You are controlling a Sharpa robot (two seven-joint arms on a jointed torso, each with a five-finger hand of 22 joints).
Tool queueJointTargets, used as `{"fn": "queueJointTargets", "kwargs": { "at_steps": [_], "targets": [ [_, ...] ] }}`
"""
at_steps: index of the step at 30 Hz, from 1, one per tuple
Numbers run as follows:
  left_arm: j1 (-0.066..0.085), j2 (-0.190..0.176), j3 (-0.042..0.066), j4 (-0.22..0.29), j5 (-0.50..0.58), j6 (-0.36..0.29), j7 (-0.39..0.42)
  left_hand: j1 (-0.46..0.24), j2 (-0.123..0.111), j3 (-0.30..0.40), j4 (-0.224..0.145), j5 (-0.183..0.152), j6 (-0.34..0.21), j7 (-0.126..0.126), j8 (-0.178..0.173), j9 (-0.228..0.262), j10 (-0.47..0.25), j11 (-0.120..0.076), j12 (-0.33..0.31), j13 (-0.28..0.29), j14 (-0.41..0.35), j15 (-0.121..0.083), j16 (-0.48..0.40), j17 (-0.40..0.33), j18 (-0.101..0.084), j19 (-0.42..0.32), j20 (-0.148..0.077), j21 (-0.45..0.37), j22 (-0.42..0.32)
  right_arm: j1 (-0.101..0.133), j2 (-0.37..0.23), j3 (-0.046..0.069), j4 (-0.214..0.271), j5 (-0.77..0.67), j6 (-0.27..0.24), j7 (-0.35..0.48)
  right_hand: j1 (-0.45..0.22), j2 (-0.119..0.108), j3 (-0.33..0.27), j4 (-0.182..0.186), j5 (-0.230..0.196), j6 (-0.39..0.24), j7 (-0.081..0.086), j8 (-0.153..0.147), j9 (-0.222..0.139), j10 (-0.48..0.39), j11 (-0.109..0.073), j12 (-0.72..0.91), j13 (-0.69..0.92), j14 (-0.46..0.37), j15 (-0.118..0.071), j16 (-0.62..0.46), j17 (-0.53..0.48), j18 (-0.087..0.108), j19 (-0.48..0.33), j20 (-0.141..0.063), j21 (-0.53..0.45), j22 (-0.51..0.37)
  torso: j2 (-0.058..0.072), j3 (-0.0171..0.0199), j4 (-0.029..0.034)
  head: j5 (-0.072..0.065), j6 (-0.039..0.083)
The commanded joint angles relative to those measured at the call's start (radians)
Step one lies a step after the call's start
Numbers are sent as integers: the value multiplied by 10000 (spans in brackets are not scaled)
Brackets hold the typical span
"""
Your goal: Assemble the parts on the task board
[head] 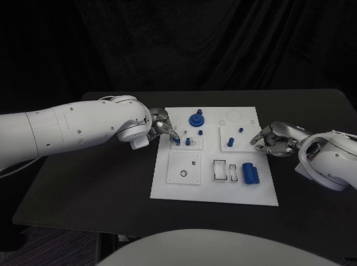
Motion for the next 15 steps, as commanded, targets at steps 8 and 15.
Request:
{"fn": "queueJointTargets", "kwargs": {
  "at_steps": [8, 15],
  "targets": [
    [2, 191, 6, -126, 162, -144, 73, 48, 93, 1275, -1166, 45, -107, -4, 72, 37, 674, 55, -38, 2339, 1057, -20, 66, 2635, 201, -77, -22, -93, 1975, -60, -50, -47, 19, -28, 121, -181, 94, -3, 13, -67, 44, 46, 62, 31, 6, -58, 19, -9, 590, 563, 82, -2, 893, 49, -84, -8, -12, 1637, -4, -4, 15, 4, -1],
    [-20, 256, 6, -121, 162, -301, 170, 58, 104, 1289, -1164, 51, -130, 2, 84, 48, 680, 60, -31, 2344, 1057, -15, 66, 2635, 200, -74, -18, -87, 1976, -60, -62, -47, 37, -28, 144, -171, 94, -3, 13, -67, 44, 46, 62, 31, 6, -58, 19, -9, 590, 563, 82, -2, 893, 49, -84, -8, -12, 1637, 4, -2, 20, 26, -1]
  ]
}}
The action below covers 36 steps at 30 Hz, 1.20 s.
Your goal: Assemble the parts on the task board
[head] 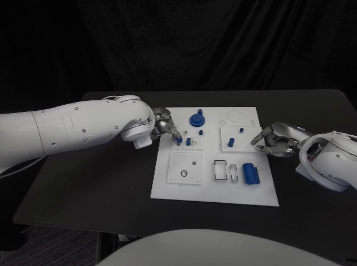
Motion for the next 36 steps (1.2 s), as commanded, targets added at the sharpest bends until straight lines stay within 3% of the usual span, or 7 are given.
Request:
{"fn": "queueJointTargets", "kwargs": {
  "at_steps": [1, 16, 36],
  "targets": [
    [-16, 34, 6, 25, 123, -230, 193, 27, 72, 1254, -1178, 31, -56, -13, 51, 23, 683, 63, -27, 2348, 1057, -13, 66, 2635, 199, -73, -17, -44, 1978, -57, -30, -39, 4, -29, 152, -176, 94, -3, 13, -67, 44, 7, 23, 31, 8, -58, 19, -10, 590, 563, 82, -2, 893, 49, -84, -8, -12, 1638, 7, 5, 8, 4, -1],
    [-87, -8, 6, 122, -611, -562, 231, 35, 82, 1266, -1169, 23, -91, -2, 77, 46, 692, 73, -14, 2356, 1057, -6, 66, 2635, 198, -72, -11, -40, 1979, -57, -74, -39, 35, -29, 179, -172, 92, -21, 5, -75, 44, 25, 26, 39, 12, -56, 22, -6, 594, 562, 84, -3, 892, 50, -87, -7, -19, 1637, 6, 0, 16, 37, -1],
    [-249, -147, 5, 263, -703, -648, -89, 35, 84, 1266, -1166, 14, -98, -1, 92, 57, 702, 74, -3, 2364, 1057, -4, 66, 2635, 197, -69, -9, -36, 1980, -57, -82, -39, 20, -29, 144, -165, 91, -40, 0, -86, 46, 38, 31, 43, 15, -58, 27, -8, 592, 560, 87, -9, 886, 49, -88, -4, -19, 1637, -13, 7, 0, 77, -1]
  ]
}}
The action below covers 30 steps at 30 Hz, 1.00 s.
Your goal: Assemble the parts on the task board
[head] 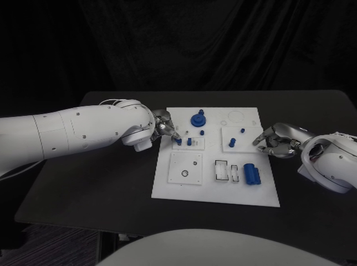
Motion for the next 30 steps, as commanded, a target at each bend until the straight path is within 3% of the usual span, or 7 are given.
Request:
{"fn": "queueJointTargets", "kwargs": {
  "at_steps": [1, 26, 28, 30],
  "targets": [
    [-44, 9, 6, 33, -30, -90, -61, 36, 85, 1189, -1137, 13, 8, -66, 53, 15, 702, 75, -3, 2364, 1057, -4, 65, 2627, 197, -69, -9, -36, 1980, -54, -13, -33, -24, -29, 144, -170, 92, -40, 0, -86, 46, 40, 33, 44, 12, -58, 27, -12, 592, 560, 87, -9, 885, 49, -88, -4, -19, 1633, -4, 6, -13, 26, -1],
    [-173, 26, 6, 14, -31, -90, -24, 50, 106, 1208, -1128, -33, -47, -58, 96, 51, 660, 81, -48, 2332, 1057, 3, 65, 2627, 205, -86, -1, -66, 1970, -55, 7, -33, -48, -29, 171, -176, 83, -45, -5, -85, 47, 63, 39, 54, 17, -66, 33, -20, 582, 556, 91, -21, 874, 51, -94, -2, -36, 1629, 4, 3, -15, 25, -1],
    [-175, 27, 6, 8, -31, -91, 21, 55, 119, 1191, -1095, -295, -127, -55, 176, 112, 644, 97, -63, 2321, 1057, 16, 65, 2627, 210, -99, 15, -84, 1963, -55, 7, -33, -50, -29, 172, -176, 83, -45, -5, -85, 47, 63, 39, 54, 17, -66, 33, -20, 582, 556, 91, -21, 874, 51, -94, -2, -36, 1629, 4, 3, -14, 24, -1],
    [-177, 26, 6, 3, -31, -86, 86, 23, 133, 1110, -1006, -764, -198, -71, 254, 161, 645, 90, -59, 2322, 1057, 28, 65, 2627, 211, -106, 33, -92, 1959, -55, 7, -33, -53, -29, 174, -178, 83, -45, -5, -85, 47, 63, 39, 54, 17, -66, 33, -20, 582, 556, 91, -21, 874, 51, -94, -2, -36, 1629, 3, 3, -8, 15, -1]
  ]
}}
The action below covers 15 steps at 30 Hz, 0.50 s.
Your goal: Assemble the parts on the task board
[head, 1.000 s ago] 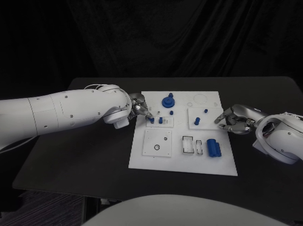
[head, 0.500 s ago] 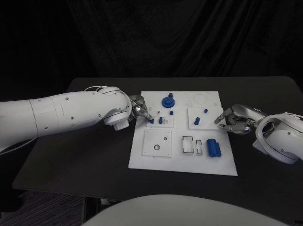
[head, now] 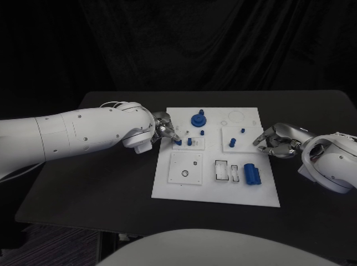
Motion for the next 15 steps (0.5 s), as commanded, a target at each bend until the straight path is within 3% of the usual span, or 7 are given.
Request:
{"fn": "queueJointTargets", "kwargs": {
  "at_steps": [1, 5, 8, 15],
  "targets": [
    [-33, 18, -2, 12, 20, 2, 193, -171, 69, 846, -830, -675, -153, -112, 126, 86, 666, 46, -62, 2318, 1057, 16, 66, 2630, 46, -70, 7, -50, 1959, -55, -8, -35, -26, -29, 171, -178, 83, -45, 24, -57, 47, 47, 55, 53, 12, -66, 33, -56, 589, 556, 91, -21, 874, 52, -94, -2, -36, 1632, 2, 1, 8, -17, -1],
    [-36, 4, -2, 18, 20, 64, 319, -170, 84, 604, -667, -1021, -229, -179, 221, 131, 654, -15, -72, 2309, 1057, -22, 66, 2630, 55, -81, -24, -74, 1952, -55, -4, -35, -29, -29, 175, -181, 83, -45, 24, -57, 47, 47, 55, 53, 12, -66, 33, -56, 589, 556, 91, -21, 874, 52, -94, -2, -36, 1632, 4, 2, 7, -8, -1],
    [-37, 0, -2, 16, 20, 101, 387, -363, 124, 266, -249, -1366, -224, -270, 313, 103, 633, -75, -88, 2296, 1057, -69, 66, 2630, 59, -94, -66, -107, 1945, -55, -1, -35, -34, -29, 179, -183, 83, -45, 24, -57, 47, 47, 55, 53, 12, -66, 33, -56, 589, 556, 91, -21, 874, 52, -94, -2, -36, 1632, 5, 0, 4, 10, -1],
    [-40, 1, -2, -33, 20, 185, 485, -833, 117, -280, 553, -1562, -194, -288, 321, -89, 501, -85, -212, 2206, 1057, -83, 66, 2630, 75, -140, -93, -208, 1920, -55, 14, -35, -52, -29, 188, -186, 80, -49, 22, -60, 48, 66, 58, 60, 15, -67, 38, -57, 587, 555, 95, -22, 873, 51, -94, 1, -35, 1633, -1, 0, 1, 0, -1]
  ]
}}
